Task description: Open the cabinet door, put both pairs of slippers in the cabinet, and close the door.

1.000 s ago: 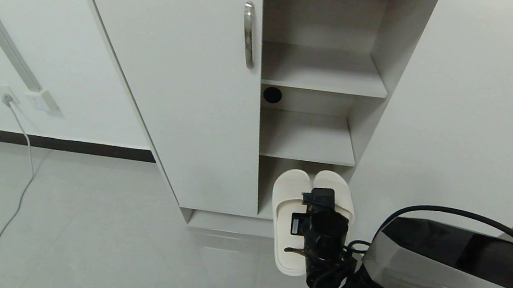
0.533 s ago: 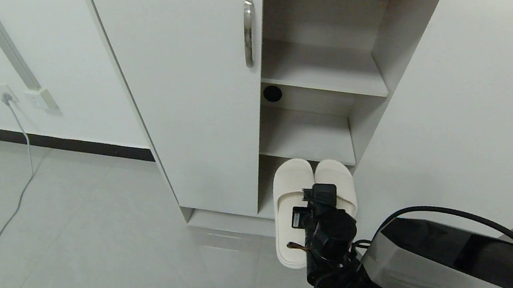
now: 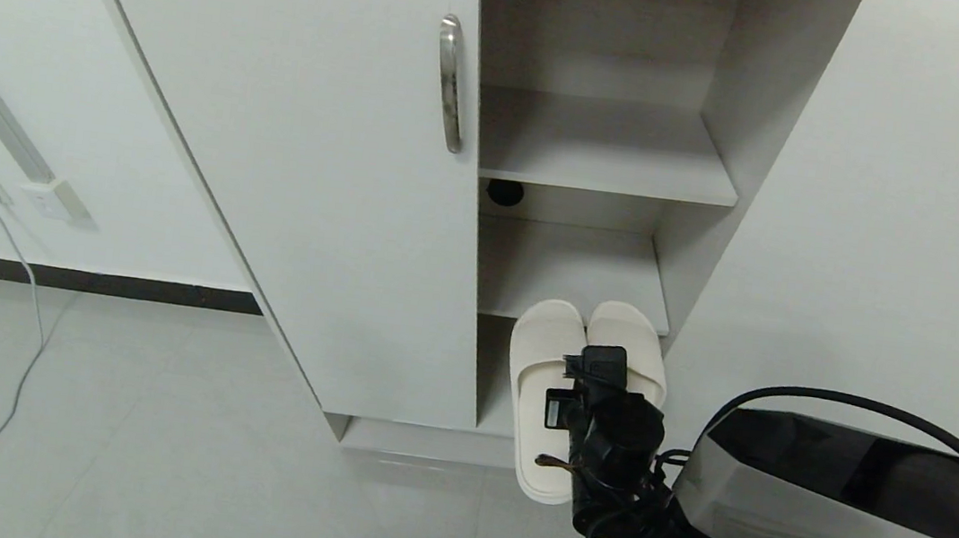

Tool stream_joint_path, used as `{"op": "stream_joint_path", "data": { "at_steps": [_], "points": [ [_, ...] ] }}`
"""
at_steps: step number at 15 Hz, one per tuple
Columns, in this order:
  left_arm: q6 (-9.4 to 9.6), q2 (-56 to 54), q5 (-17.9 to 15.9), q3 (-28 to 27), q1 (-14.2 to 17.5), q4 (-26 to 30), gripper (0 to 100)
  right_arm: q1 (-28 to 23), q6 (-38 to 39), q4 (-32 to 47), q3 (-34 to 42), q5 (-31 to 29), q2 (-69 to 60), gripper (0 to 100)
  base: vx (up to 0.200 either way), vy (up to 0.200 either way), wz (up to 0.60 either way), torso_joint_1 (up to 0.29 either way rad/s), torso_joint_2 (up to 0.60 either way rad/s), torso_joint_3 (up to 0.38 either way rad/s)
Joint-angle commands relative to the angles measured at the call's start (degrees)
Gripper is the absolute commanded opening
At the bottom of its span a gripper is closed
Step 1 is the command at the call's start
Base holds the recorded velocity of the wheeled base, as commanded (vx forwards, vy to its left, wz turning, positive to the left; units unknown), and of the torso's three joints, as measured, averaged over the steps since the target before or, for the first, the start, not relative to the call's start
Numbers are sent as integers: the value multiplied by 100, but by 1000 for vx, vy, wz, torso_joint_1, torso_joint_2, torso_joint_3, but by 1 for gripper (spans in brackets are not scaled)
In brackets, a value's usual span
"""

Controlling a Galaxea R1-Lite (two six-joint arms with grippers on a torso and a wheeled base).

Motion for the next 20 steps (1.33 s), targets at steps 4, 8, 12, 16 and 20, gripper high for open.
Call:
{"op": "stream_joint_path", "data": {
  "at_steps": [4,8,12,16,20],
  "points": [
    [0,9,0,0,0,-4,0,-4,-11,27,9,-1,15,0,200,0,0,2,2,2],
    [52,9,0,0,0,-4,0,-4,-2,53,9,237,32,0,50,0,0,2,2,2],
    [35,9,0,0,0,-4,0,-171,33,440,-193,342,15,0,0,0,0,0,0,0],
    [35,9,0,0,0,-4,0,-452,446,1837,-1406,368,32,0,0,0,0,0,0,0],
    [35,9,0,0,0,-4,0,-619,728,2804,-2373,386,173,0,0,0,0,0,0,0]
  ]
}}
